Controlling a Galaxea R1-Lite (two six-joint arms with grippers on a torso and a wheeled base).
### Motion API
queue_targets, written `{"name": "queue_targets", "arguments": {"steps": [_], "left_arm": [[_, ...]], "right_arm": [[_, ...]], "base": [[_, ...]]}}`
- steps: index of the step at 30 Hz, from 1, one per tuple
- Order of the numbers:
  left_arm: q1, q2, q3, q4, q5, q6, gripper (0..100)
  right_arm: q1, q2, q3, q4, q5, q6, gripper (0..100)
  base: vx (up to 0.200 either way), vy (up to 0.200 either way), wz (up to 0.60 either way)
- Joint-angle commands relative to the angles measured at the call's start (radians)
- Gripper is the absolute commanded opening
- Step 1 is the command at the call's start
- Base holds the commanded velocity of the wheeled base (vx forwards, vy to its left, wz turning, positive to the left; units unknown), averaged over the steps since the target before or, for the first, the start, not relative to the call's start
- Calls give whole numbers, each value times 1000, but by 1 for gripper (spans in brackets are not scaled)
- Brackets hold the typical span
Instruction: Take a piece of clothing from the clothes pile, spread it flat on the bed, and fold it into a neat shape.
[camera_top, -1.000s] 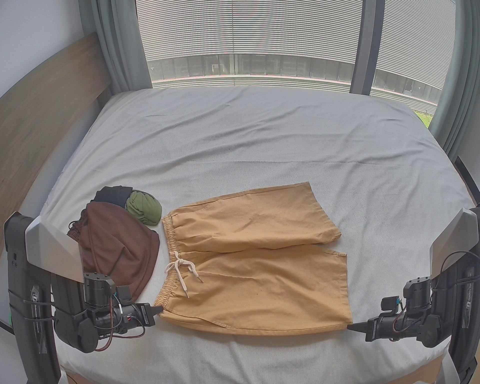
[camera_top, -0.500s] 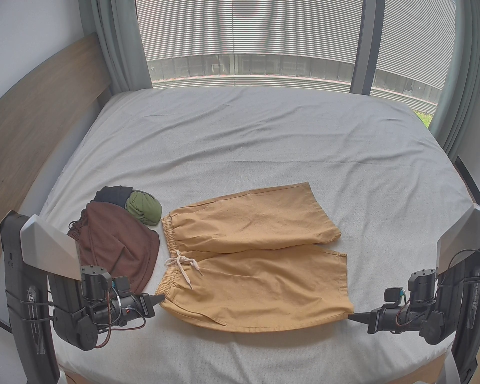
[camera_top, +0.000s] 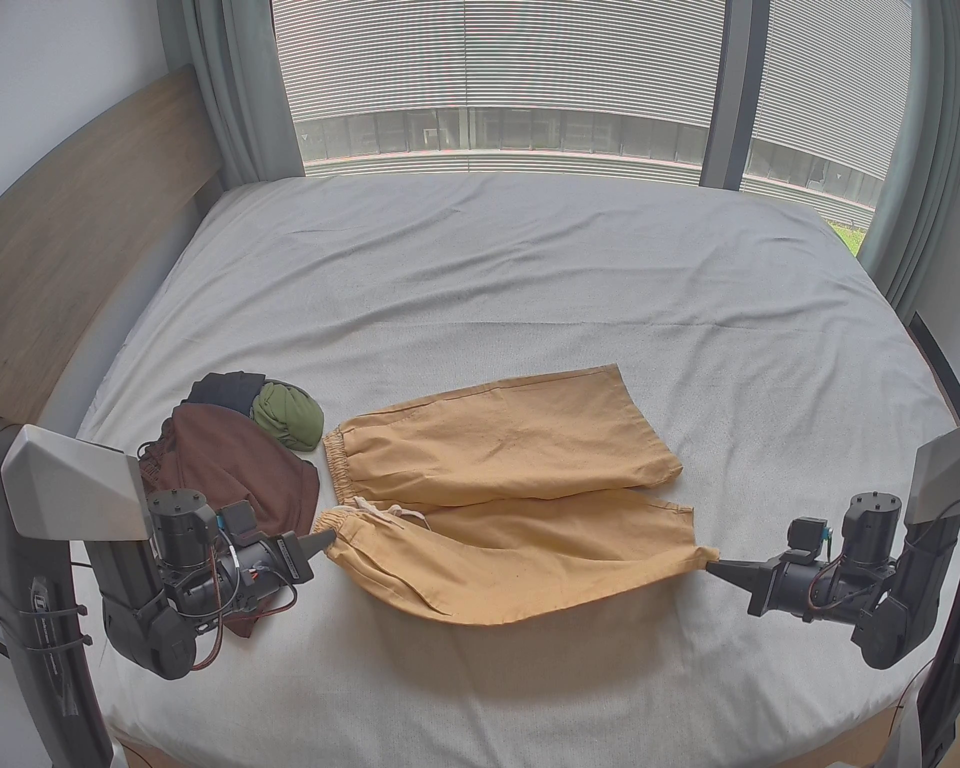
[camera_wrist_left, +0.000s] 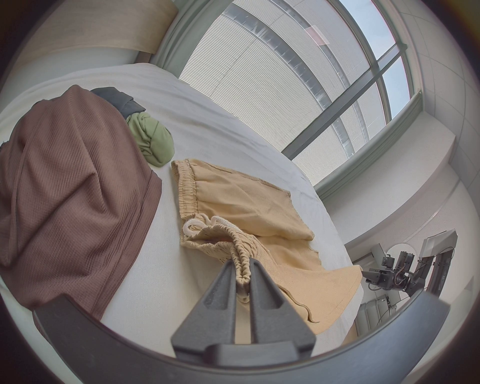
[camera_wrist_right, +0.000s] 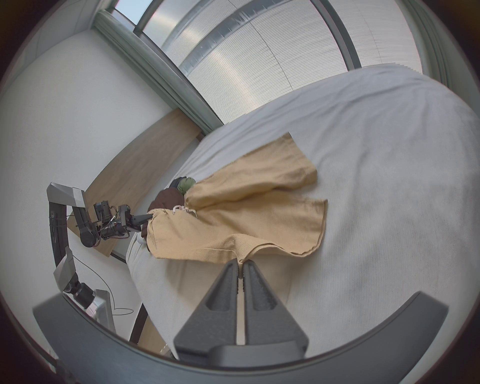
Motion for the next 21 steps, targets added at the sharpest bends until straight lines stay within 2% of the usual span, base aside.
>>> {"name": "queue_targets", "arguments": {"steps": [1, 11, 21], "left_arm": [[-3, -16, -20, -2, 1, -7, 0], [-11, -12, -69, -2, 49, -75, 0], [-25, -9, -86, -2, 55, -101, 0]], "right_arm": [[-3, -36, -49, -1, -2, 1, 0], [-13, -34, -179, -1, -2, 15, 0], [-16, -33, -291, 4, -5, 46, 0]], "base": [[0, 0, 0], [0, 0, 0], [0, 0, 0]]}}
